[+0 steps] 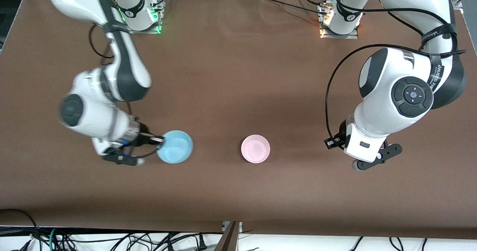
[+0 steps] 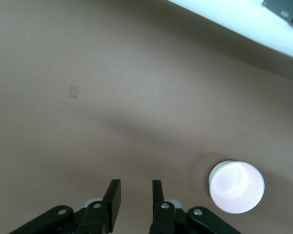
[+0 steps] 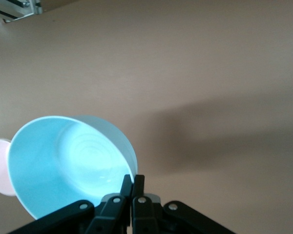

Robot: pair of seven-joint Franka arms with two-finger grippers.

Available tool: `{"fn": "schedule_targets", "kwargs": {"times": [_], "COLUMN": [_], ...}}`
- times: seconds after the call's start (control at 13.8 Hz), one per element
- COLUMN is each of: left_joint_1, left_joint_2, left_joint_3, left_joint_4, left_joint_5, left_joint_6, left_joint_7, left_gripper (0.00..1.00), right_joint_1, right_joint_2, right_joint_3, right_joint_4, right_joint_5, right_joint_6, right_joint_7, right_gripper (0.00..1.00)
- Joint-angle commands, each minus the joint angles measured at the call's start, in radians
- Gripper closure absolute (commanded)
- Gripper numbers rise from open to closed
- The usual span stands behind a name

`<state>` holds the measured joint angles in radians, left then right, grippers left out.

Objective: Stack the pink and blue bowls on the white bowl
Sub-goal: 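Move the blue bowl with the right gripper over the pink bowl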

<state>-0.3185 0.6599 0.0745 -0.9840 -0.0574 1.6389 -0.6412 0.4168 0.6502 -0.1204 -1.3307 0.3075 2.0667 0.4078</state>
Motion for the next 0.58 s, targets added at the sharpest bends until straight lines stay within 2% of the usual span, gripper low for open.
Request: {"fn": "schedule_targets", "kwargs": {"times": [0.0,0.22,0.51], "left_joint_1": [0.061,0.114,0.167], "left_joint_2": [-0.045,-0.075,-0.094], "left_joint_3": [-0.004,-0.002,-0.001], "left_joint_4": [-0.021,-0.028,-0.033], "left_joint_5": [-0.018,-0.009,-0.006], "left_joint_6": [-0.039,-0.045,-0.066], "left_joint_7": [0.167,0.331,0.497], "left_gripper": [0.66,0.67,0.66], "right_joint_1": [0.06,0.115,0.209], "right_joint_2": [0.095,0.19,0.241], "right_joint_3": [-0.001,-0.002,-0.004], "right_joint_4": [0.128,0.249,0.258], "right_joint_5": [0.013,0.01,0.005], "right_joint_6": [0.032,0.039,0.133], "right_joint_7": [0.148,0.288,0.457], "right_gripper": [1.0,1.0,1.0]}}
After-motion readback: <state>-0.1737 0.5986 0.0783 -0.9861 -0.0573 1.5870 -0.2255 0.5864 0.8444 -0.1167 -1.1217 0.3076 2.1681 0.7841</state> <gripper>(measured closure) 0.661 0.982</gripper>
